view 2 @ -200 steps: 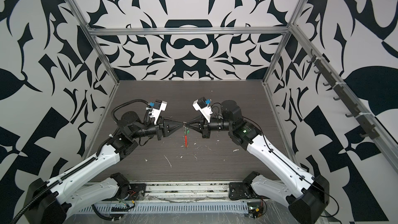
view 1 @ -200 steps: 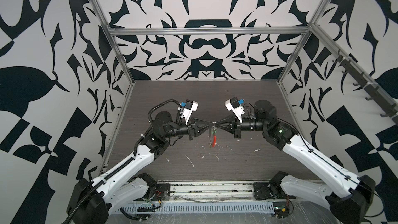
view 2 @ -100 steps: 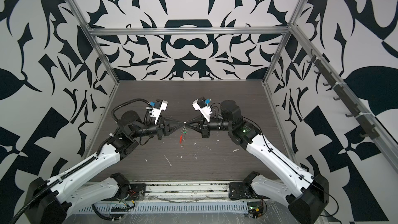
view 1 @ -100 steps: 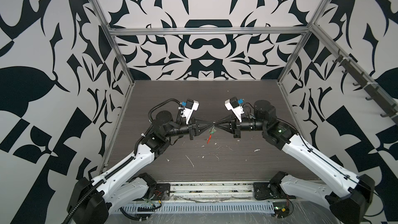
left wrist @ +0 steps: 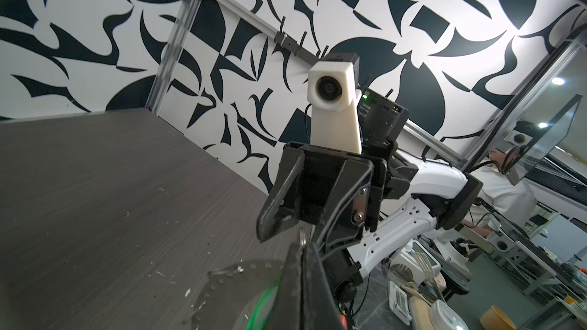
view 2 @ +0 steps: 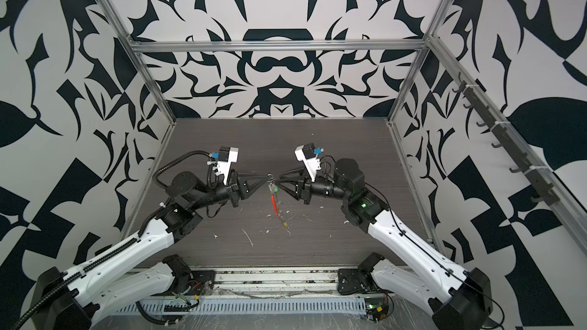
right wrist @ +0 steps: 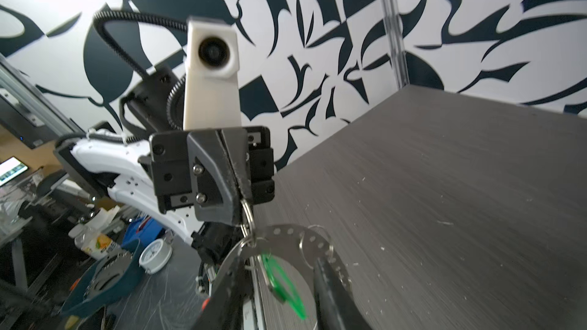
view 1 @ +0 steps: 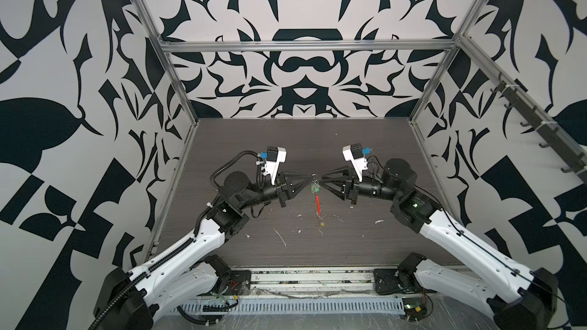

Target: Remove the keys from the keyring

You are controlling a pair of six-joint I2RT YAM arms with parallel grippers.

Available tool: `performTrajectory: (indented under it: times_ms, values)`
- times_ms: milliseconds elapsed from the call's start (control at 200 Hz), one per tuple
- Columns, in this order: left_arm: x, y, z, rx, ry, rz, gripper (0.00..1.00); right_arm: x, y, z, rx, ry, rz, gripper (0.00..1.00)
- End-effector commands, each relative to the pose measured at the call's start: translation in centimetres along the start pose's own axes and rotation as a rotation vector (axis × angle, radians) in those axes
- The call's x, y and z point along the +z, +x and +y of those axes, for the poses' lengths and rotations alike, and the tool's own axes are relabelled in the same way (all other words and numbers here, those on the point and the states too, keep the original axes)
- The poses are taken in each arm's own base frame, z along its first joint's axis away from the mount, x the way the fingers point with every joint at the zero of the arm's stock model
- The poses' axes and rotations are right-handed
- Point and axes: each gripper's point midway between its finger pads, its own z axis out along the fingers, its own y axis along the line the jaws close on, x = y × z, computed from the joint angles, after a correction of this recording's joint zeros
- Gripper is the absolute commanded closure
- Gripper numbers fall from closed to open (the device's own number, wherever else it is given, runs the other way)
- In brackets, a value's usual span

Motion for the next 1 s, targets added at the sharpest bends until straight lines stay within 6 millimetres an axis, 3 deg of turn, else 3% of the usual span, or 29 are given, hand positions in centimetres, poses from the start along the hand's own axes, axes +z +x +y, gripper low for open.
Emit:
performTrajectory:
  times_ms: [0,240,505,995]
  values:
    - [-0.6,-2.3,-1.1,0.047,0.023,-0.127,1.00,-0.8,-4.1,1.5,-0.008,-0.040,-0.204,0.60]
    - [-0.6,-2.5,-1.4,0.053,0.038,-0.146,1.00,-0.2,-5.0,2.5,0.043,-0.136,-0.239,0.62]
    - [-0.7,-2.4,-1.2,0.051,0.027,-0.154,1.00,1.4,-4.7,4.0,0.042,-0.220,-0.199,0.72]
    - [-0.7,-2.3,-0.9,0.051,0.018,-0.152,1.00,1.6,-4.5,4.0,0.039,-0.218,-0.196,0.89]
